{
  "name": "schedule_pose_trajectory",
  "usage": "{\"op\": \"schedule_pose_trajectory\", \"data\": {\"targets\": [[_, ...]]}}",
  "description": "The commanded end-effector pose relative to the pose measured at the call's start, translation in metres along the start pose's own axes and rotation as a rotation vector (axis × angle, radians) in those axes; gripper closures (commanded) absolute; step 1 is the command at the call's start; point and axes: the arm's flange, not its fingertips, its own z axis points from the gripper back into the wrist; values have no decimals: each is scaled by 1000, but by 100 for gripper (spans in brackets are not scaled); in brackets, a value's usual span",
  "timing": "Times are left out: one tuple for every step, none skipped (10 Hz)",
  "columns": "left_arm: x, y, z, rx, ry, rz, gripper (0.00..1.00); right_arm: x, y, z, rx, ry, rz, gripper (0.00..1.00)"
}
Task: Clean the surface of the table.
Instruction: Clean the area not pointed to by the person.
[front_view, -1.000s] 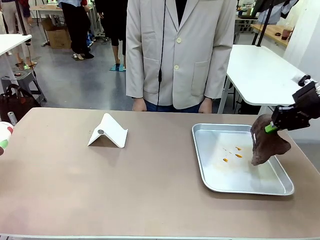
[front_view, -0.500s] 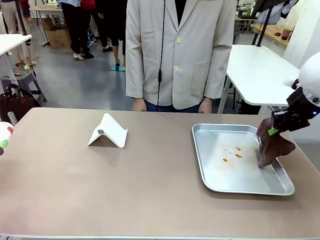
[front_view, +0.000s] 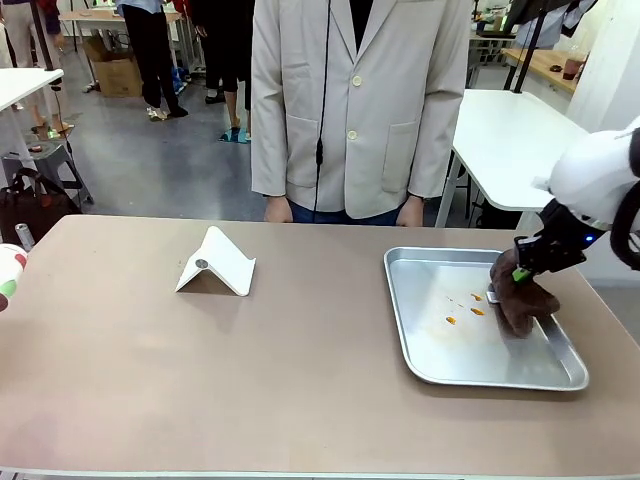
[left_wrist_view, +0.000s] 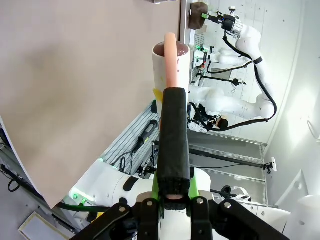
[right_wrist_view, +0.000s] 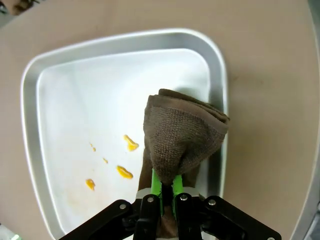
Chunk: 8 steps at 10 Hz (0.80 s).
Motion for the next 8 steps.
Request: {"op": "schedule_pose_trajectory", "data": {"targets": [[-4,-7,1,-7,0,6,97,7,5,-22,41,-9,-17,100],[-4,-7,1,-7,0,6,97,6,7,-33,57,6,-23,100],[-4,-7,1,-7,0,6,97,5,12,-43,84,11,-16,100],[-4,-7,1,-7,0,6,97,2,17,-51,109,19,-14,100],[-4,-7,1,-7,0,6,97,0,20,-58,131,28,-15,100],[-4,-7,1,-7,0,6,97,-2,23,-64,144,41,-14,100],[-4,-7,1,-7,0,6,97,-5,26,-68,157,53,-9,100],[-4,-7,1,-7,0,6,97,-8,32,-71,184,61,1,100]]}}
